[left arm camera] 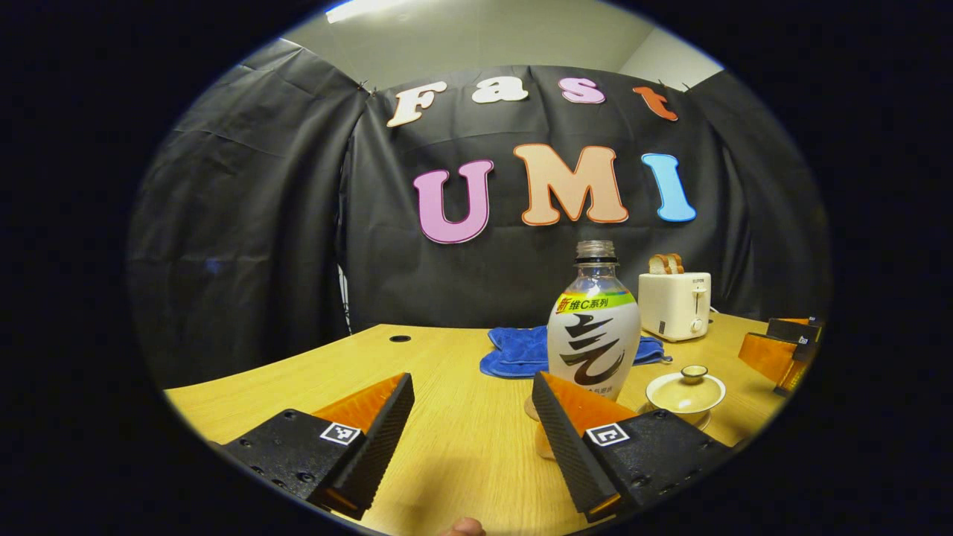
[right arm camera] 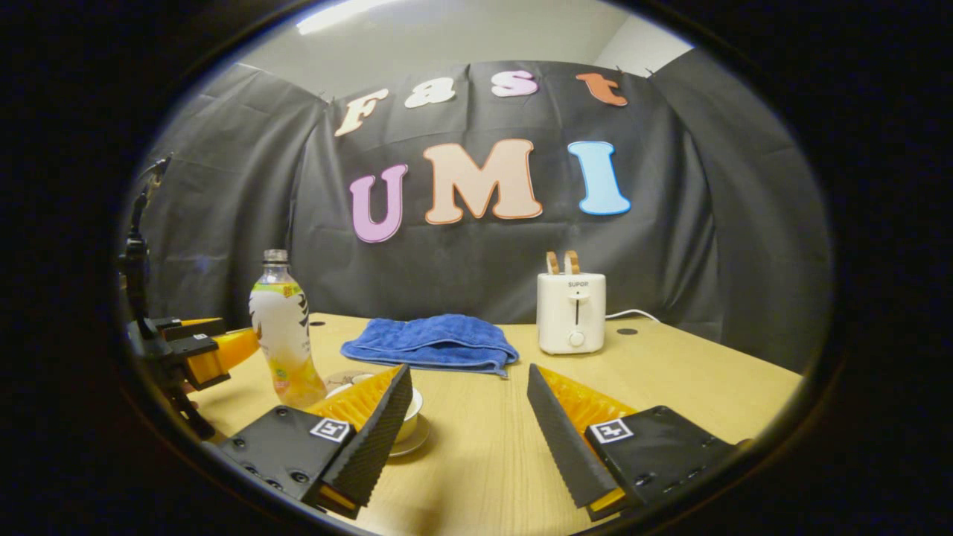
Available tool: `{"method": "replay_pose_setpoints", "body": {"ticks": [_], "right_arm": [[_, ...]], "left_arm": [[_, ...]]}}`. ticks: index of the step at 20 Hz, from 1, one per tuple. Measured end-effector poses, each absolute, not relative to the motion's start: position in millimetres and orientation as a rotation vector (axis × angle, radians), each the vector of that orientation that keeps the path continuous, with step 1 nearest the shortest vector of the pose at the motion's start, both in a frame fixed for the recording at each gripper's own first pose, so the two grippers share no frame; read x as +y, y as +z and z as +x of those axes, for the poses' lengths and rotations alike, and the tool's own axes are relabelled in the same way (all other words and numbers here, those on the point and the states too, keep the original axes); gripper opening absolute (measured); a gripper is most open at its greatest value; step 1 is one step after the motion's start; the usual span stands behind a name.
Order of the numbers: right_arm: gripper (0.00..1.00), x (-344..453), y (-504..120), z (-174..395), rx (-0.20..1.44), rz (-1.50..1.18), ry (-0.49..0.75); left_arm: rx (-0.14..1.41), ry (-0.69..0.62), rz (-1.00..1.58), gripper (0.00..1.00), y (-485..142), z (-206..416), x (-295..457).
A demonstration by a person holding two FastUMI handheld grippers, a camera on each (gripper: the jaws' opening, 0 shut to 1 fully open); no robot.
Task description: Open the teacup lid with one hand, grasp the water bottle and pour water into the teacup with the other hand; after pouring, place the water bottle on the coaster and then close the teacup lid.
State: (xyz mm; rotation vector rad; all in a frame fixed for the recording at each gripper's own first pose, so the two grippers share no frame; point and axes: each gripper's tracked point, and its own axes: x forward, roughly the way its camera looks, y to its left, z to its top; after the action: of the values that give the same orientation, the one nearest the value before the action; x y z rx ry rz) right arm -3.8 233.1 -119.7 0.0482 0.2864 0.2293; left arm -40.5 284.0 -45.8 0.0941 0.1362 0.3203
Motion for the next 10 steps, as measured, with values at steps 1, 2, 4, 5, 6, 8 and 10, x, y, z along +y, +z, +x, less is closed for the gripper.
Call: {"method": "replay_pose_setpoints", "body": {"ticks": [1,2,4,5,6,8,10], "right_arm": [[0.97,232.9,-121.5,-3.2,0.286,0.048,0.225],[0.98,234.2,-120.9,-3.8,0.287,0.048,0.228],[1.0,234.0,-120.5,-4.0,0.287,0.048,0.228],[0.97,234.1,-120.5,-4.4,0.286,0.048,0.229],[0.94,234.0,-120.4,-4.7,0.288,0.048,0.228],[0.94,234.8,-120.9,-4.3,0.288,0.048,0.232],[0.94,234.1,-120.4,-3.5,0.288,0.047,0.228]], "left_arm": [[0.135,0.319,0.094,0.93,-45.7,-39.8,283.8],[0.135,0.318,0.093,0.93,-44.9,-40.8,283.7],[0.135,0.319,0.092,0.91,-45.1,-40.6,284.3],[0.135,0.319,0.092,0.94,-44.7,-40.4,284.1],[0.135,0.318,0.092,0.93,-45.3,-40.5,283.8],[0.133,0.316,0.095,0.94,-45.0,-40.3,283.8],[0.138,0.293,0.094,0.94,-45.5,-38.6,279.9]]}}
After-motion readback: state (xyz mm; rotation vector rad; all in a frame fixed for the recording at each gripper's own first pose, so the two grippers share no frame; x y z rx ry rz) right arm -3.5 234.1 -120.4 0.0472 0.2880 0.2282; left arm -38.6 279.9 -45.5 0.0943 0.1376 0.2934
